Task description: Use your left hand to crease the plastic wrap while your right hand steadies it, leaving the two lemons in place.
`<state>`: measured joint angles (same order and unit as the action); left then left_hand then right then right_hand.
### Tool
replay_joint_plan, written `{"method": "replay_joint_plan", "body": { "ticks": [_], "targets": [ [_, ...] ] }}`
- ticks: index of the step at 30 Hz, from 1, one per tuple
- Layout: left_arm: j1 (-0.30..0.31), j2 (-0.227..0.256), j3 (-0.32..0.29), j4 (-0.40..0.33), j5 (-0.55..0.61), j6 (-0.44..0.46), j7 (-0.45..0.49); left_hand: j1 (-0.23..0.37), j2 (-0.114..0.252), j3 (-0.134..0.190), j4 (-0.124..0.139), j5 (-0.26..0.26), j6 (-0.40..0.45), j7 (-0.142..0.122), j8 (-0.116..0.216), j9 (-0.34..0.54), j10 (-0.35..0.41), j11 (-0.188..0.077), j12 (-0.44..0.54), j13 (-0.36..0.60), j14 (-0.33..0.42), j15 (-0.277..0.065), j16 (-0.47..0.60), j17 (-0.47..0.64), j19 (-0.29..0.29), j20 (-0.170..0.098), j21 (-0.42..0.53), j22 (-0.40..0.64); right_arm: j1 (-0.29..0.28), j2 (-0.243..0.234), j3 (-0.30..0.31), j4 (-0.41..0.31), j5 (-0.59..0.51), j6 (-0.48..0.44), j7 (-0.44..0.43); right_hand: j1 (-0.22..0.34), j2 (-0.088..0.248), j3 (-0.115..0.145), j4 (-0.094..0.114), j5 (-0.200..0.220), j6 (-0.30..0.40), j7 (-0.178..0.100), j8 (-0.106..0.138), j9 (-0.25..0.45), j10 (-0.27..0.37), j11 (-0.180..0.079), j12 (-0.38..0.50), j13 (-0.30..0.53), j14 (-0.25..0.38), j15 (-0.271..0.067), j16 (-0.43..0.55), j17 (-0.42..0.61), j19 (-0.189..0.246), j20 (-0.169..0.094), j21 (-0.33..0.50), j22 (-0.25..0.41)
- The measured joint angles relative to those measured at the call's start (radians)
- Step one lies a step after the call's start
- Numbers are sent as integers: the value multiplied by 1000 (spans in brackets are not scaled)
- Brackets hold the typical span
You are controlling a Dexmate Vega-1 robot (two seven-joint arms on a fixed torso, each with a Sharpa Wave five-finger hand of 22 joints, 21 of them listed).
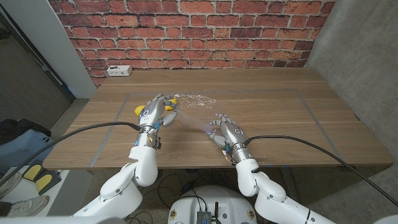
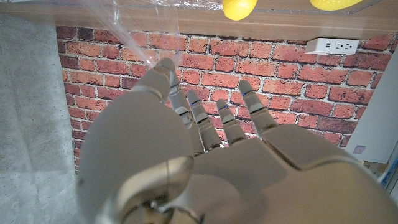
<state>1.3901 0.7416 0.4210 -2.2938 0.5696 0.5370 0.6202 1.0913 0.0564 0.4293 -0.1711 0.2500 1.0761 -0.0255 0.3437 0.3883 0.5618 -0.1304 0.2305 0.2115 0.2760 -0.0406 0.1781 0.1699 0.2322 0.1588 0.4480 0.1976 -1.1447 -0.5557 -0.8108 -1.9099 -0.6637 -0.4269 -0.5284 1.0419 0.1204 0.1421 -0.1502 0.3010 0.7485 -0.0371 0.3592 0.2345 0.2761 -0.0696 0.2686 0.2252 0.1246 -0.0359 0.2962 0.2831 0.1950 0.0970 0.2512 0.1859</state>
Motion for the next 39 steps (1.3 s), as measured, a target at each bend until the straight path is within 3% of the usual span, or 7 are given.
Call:
{"method": "replay_joint_plan", "body": {
  "ticks": [2, 3, 7, 17, 20, 30, 39],
  "targets": [
    [0, 0, 0, 0, -7, -4, 1, 0, 0, 2, -2, 0, 6, 1, -1, 0, 0, 0, 0, 0, 0, 0, 0, 0, 4, 4, 0, 0, 0, 6, 4, 17, 0, 0, 0, 38, 27, 24, -4, -17, 105, 3, 37, -2, 61, -28, 11, -2, 35, -1, 17, 1, 23, -21, 4, 0],
    [9, -3, -11, -3, -10, -5, 2, 0, 0, 2, -2, 0, 7, 1, -1, 0, 0, 0, 0, 0, 0, 0, 0, 0, 4, 4, 0, 0, 0, 9, 7, 24, -6, 9, -75, 50, 40, 33, -3, -26, 146, 5, 52, -6, 87, -42, 16, -2, 51, -2, 26, 2, 32, -31, 4, 0],
    [17, -5, -19, -7, -18, -5, 2, 0, 0, 6, 1, 0, 7, 1, -3, 0, 0, 0, 0, 0, 0, 0, 0, 0, 5, 5, 0, 0, -1, 15, 16, 45, -7, 34, -152, 73, 54, 48, -4, -47, 202, 14, 70, -9, 138, -63, 21, -2, 79, -1, 44, 7, 53, -51, 8, 0],
    [29, 3, -36, -24, -50, 10, -32, 3, -3, 6, 1, -1, 12, 6, -7, 0, -4, 4, 0, 0, 0, 0, 0, 0, 5, 5, 0, 0, -13, 9, 39, 55, -13, 58, -243, 85, 54, 56, 4, -65, 220, 7, 78, -4, 160, -86, 21, -2, 79, -2, 48, 12, 63, -61, 8, 0],
    [32, 12, -46, -33, -70, 10, -52, 3, -3, 8, 0, -1, 12, 6, -7, 0, -10, 8, -7, 0, -3, 3, 0, 0, 5, 5, 0, 0, -21, -2, 47, 42, -23, 54, -253, 85, 54, 56, 4, -73, 225, -14, 85, 1, 154, -92, 19, -2, 79, -2, 48, 17, 64, -71, 8, 0],
    [39, 48, -72, -59, -156, -21, -131, 3, -3, 14, 1, 6, 12, 7, -12, 0, -13, 5, -7, 0, -12, 0, 0, 0, 1, 9, 0, 0, -67, -57, 77, -40, -75, -14, -251, 85, 53, 55, 12, -82, 237, -41, 85, 6, 142, -104, 8, -2, 68, -5, 48, 17, 62, -79, 8, 0],
    [34, 68, -74, -62, -236, -70, -188, 3, -3, 19, -3, 6, 9, 10, -15, 0, -13, 5, -7, 0, -12, 0, 0, 0, -4, 15, 0, 0, -123, -100, 104, -113, -120, -77, -238, 90, 48, 55, 12, -88, 239, -42, 89, 3, 140, -113, 4, -2, 62, 0, 56, 17, 66, -83, 8, 0]
  ]
}}
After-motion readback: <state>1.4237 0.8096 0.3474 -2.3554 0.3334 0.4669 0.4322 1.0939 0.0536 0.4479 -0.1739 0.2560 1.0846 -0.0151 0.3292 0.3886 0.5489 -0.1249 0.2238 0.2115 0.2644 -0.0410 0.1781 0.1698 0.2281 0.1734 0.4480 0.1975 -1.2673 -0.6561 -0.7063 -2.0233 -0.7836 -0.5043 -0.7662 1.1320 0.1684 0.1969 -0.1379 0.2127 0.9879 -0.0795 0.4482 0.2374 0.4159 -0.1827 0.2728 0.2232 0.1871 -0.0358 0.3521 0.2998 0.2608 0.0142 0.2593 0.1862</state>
